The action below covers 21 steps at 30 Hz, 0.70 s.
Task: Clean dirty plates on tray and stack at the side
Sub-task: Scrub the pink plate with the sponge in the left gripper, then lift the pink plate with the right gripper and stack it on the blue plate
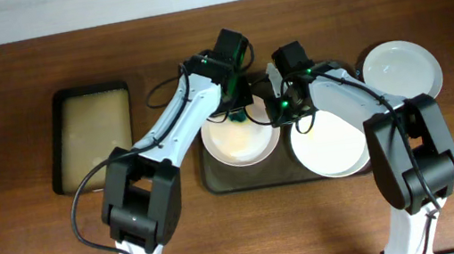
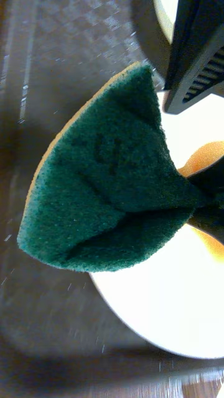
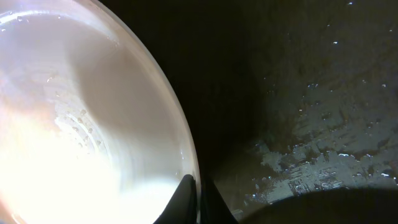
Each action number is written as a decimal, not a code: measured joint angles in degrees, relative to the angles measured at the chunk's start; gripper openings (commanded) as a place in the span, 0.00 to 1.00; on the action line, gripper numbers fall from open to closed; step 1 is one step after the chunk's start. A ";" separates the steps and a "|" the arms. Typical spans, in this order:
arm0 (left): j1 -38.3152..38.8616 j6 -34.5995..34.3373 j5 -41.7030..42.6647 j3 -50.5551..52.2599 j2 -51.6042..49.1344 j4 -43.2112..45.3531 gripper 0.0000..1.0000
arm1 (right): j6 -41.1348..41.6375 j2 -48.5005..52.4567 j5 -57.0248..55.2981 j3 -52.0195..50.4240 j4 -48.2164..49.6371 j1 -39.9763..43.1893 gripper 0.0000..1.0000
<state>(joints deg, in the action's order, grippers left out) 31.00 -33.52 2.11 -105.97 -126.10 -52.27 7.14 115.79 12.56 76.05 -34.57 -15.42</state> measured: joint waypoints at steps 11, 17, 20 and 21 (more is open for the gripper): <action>-0.09 0.00 -7.69 -0.87 -6.05 -7.30 0.00 | -0.07 -0.02 0.00 -0.11 0.35 0.02 0.04; -1.51 -4.90 -16.83 -0.85 -6.12 -16.63 0.00 | -0.07 -0.02 1.88 -0.15 0.79 -0.81 0.04; -2.19 -7.34 -17.27 -0.83 -5.73 -17.70 0.00 | -0.09 -0.13 2.43 -0.11 0.76 -1.22 0.04; -2.38 -7.74 -17.18 -0.76 -5.31 -17.86 0.00 | -0.09 -0.44 2.43 -0.02 0.55 -1.22 0.04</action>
<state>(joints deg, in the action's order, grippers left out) 28.62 -41.25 -15.07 -106.74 -131.41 -70.13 7.05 115.35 14.98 76.03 -34.02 -16.64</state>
